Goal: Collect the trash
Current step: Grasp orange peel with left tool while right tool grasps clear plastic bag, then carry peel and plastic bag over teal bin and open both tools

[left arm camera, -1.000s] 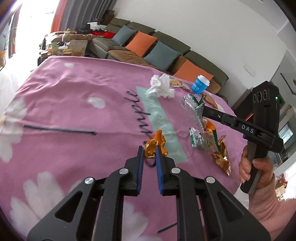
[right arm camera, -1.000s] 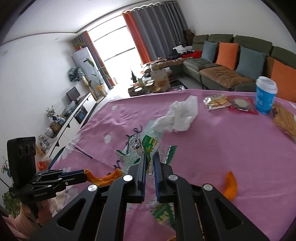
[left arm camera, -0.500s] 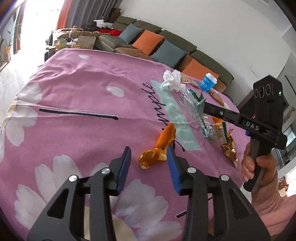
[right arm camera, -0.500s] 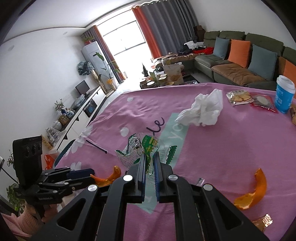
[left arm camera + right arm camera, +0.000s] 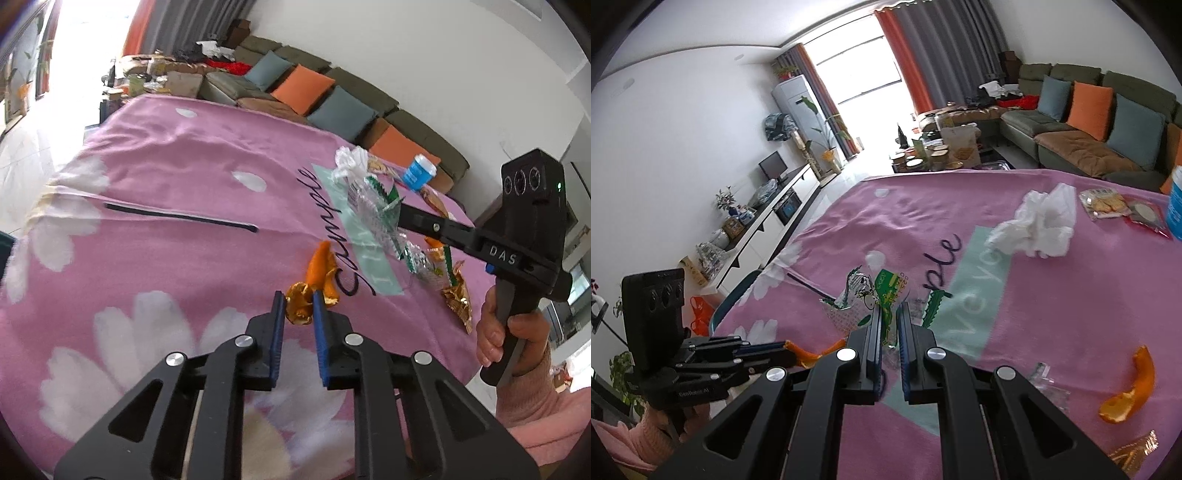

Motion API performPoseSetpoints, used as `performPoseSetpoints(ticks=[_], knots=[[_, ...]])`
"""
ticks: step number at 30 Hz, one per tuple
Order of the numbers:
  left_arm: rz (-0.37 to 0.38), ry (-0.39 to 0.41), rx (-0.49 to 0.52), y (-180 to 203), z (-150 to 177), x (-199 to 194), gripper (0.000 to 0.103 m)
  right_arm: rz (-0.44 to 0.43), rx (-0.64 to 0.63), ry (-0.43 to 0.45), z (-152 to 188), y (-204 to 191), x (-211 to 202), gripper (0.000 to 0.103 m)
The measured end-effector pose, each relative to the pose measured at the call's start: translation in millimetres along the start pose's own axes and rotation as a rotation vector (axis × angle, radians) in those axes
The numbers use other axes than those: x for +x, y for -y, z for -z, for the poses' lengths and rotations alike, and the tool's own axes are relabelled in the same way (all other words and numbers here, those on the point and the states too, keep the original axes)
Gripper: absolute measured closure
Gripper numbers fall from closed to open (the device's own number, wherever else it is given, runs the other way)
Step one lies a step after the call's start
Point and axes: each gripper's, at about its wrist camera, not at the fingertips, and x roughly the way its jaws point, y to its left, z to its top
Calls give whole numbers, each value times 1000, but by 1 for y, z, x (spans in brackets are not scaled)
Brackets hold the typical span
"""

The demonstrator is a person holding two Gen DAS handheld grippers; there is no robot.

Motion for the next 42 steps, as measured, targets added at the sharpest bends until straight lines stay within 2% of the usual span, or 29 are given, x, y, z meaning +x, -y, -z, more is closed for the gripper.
performPoseSetpoints(ticks=[19, 42], knots=[[-133, 194, -120, -61, 9, -106, 90, -161, -150, -48, -20, -89, 43, 96], [-301, 340, -201, -108, 10, -186, 91, -302, -299, -141, -22, -180, 96, 96]])
